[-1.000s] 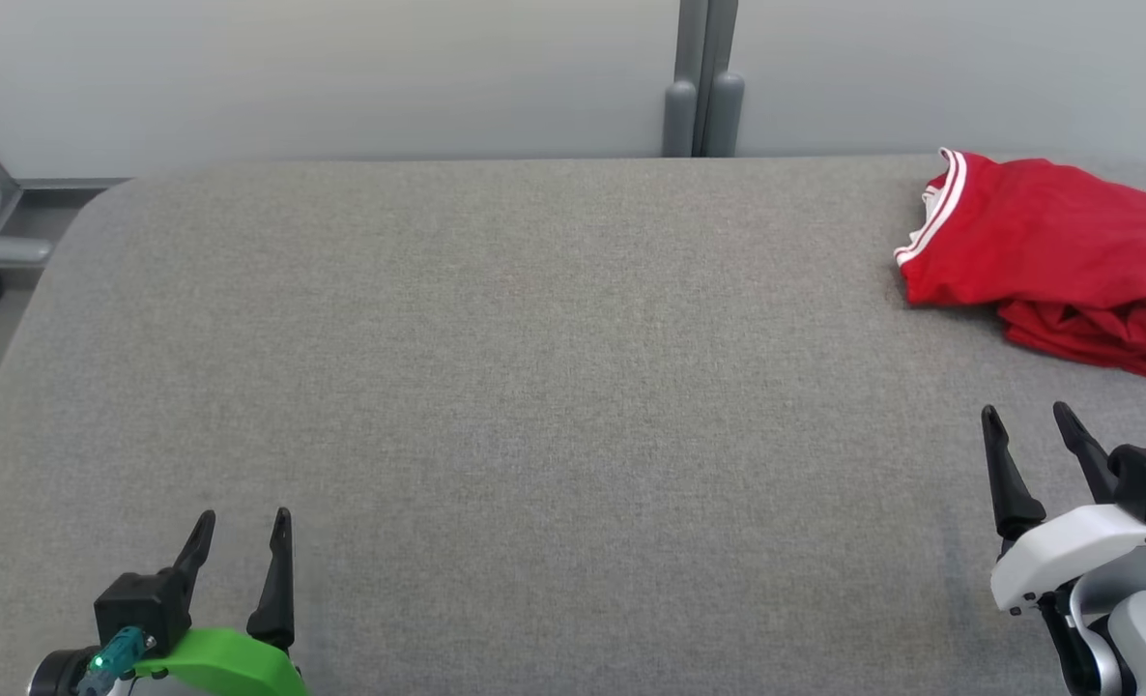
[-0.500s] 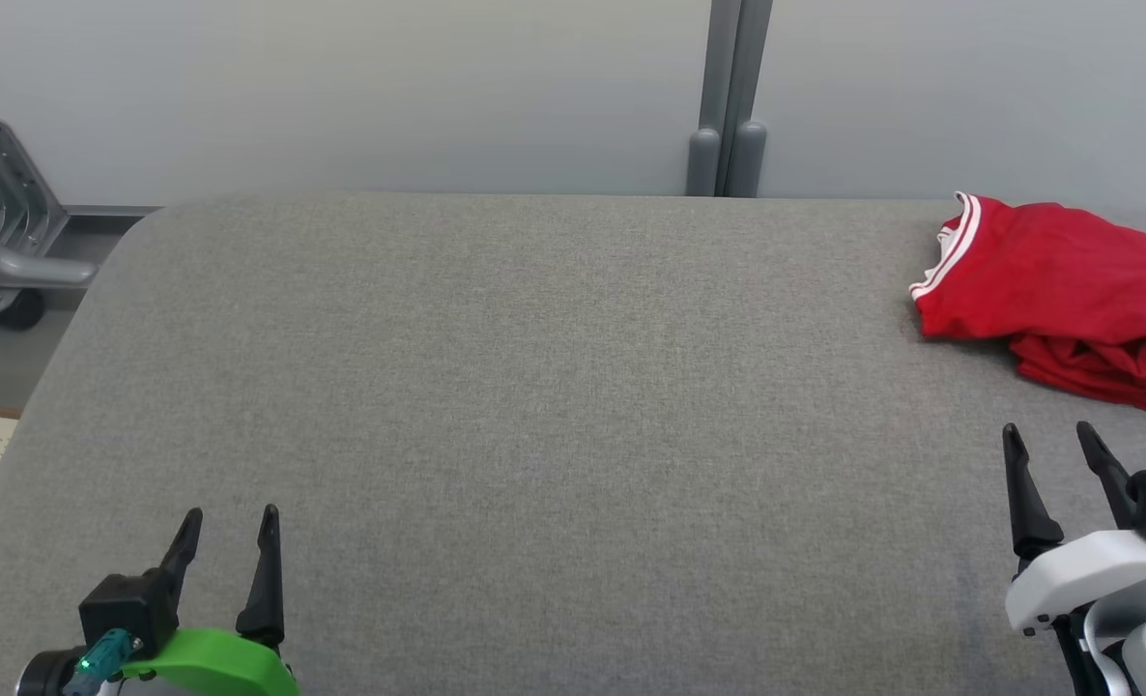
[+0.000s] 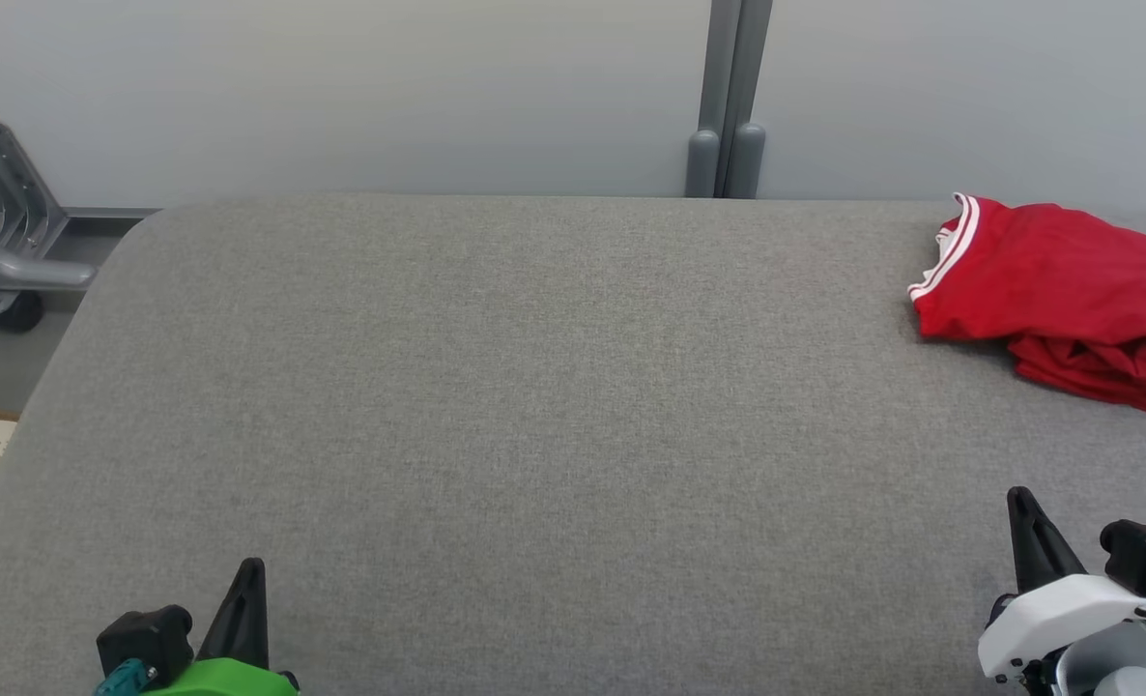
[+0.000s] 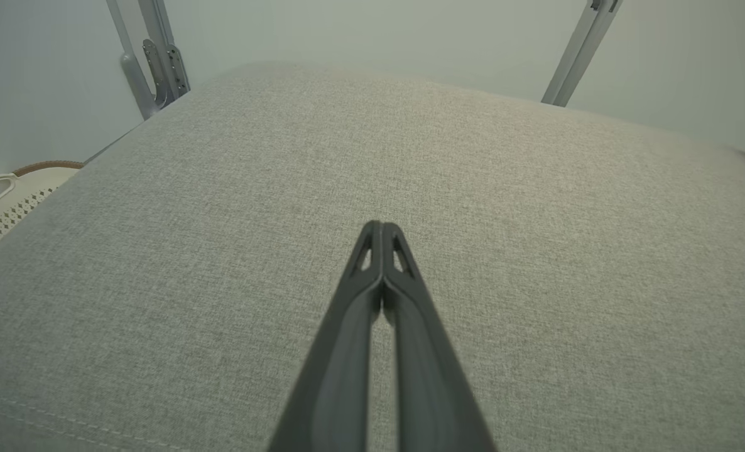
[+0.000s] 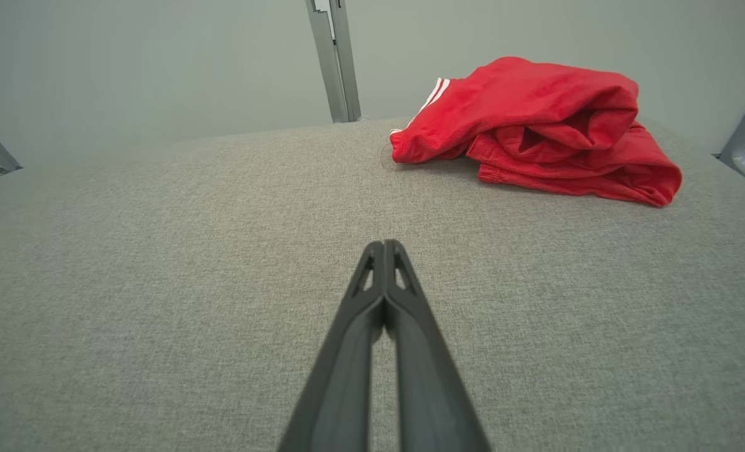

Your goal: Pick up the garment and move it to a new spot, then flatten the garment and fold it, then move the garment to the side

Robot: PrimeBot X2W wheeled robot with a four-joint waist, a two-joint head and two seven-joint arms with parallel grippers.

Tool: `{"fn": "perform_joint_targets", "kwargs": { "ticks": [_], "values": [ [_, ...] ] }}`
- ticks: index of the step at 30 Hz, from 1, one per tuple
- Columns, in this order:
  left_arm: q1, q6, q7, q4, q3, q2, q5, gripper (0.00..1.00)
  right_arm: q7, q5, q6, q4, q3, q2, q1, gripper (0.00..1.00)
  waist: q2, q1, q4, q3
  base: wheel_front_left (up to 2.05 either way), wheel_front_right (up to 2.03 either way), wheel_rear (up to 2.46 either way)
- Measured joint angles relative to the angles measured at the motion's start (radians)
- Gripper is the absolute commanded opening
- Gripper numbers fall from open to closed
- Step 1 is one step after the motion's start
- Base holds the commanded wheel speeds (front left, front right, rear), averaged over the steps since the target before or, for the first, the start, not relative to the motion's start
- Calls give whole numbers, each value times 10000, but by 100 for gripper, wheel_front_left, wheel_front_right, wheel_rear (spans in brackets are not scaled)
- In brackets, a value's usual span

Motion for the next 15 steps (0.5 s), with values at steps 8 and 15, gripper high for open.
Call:
{"fn": "perform_joint_targets", "kwargs": {
  "ticks": [8, 15],
  "values": [
    [-10, -176, 291, -15, 247, -178, -1093, 0, 286, 1149, 159, -10, -261, 234, -34, 0, 0, 0, -95, 36, 0, 0, 0],
    [-24, -351, 541, -27, 468, -230, -1801, 0, 550, 1914, 322, -17, -518, 387, -78, 0, 0, 0, -163, 63, 0, 0, 0]
  ]
}}
